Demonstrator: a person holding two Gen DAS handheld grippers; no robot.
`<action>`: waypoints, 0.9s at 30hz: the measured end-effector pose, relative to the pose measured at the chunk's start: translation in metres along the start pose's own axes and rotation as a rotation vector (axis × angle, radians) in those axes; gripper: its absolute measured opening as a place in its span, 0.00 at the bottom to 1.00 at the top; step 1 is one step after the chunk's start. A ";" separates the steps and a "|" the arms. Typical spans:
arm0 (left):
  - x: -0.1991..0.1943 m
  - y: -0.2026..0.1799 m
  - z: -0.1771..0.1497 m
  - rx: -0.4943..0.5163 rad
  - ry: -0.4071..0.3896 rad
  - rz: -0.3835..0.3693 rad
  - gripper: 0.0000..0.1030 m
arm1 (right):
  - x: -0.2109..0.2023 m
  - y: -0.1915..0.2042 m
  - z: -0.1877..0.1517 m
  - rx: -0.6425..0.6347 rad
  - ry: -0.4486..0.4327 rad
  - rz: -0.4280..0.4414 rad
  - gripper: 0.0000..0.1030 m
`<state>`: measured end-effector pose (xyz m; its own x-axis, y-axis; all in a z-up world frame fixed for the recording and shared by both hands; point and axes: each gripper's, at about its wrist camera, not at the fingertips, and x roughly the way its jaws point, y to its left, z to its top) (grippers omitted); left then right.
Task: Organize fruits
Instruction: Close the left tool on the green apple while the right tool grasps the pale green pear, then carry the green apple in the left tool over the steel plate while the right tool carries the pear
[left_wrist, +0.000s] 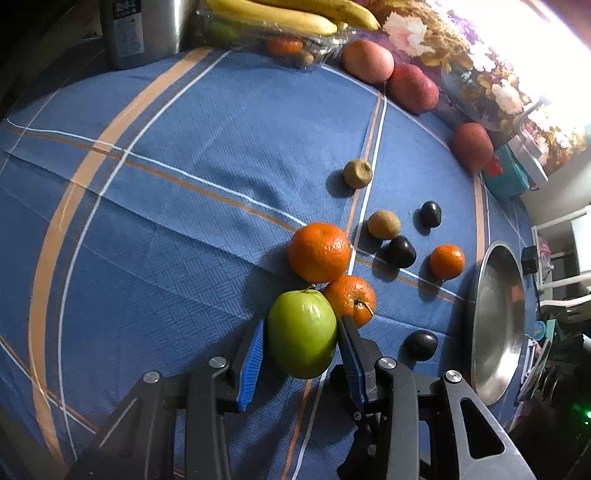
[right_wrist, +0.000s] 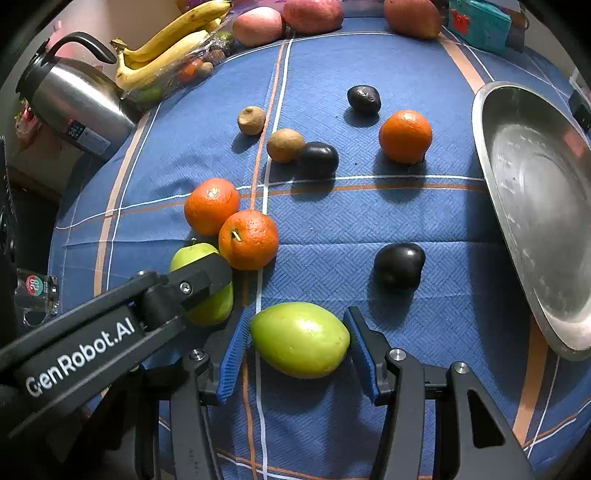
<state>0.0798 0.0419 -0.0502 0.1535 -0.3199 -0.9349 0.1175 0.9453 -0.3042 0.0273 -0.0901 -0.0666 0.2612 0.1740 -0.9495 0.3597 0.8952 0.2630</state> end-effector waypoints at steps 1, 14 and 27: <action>-0.002 0.001 0.000 0.000 -0.006 0.000 0.41 | -0.001 0.000 0.000 0.005 -0.002 0.009 0.53; -0.048 0.003 0.007 0.001 -0.149 0.002 0.41 | -0.057 -0.007 0.005 0.026 -0.165 0.057 0.53; -0.044 -0.020 0.010 0.039 -0.164 0.039 0.41 | -0.074 -0.032 0.015 0.079 -0.197 -0.013 0.53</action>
<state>0.0808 0.0362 -0.0010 0.3168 -0.2919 -0.9025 0.1460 0.9551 -0.2577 0.0098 -0.1373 -0.0025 0.4237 0.0724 -0.9029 0.4310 0.8606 0.2712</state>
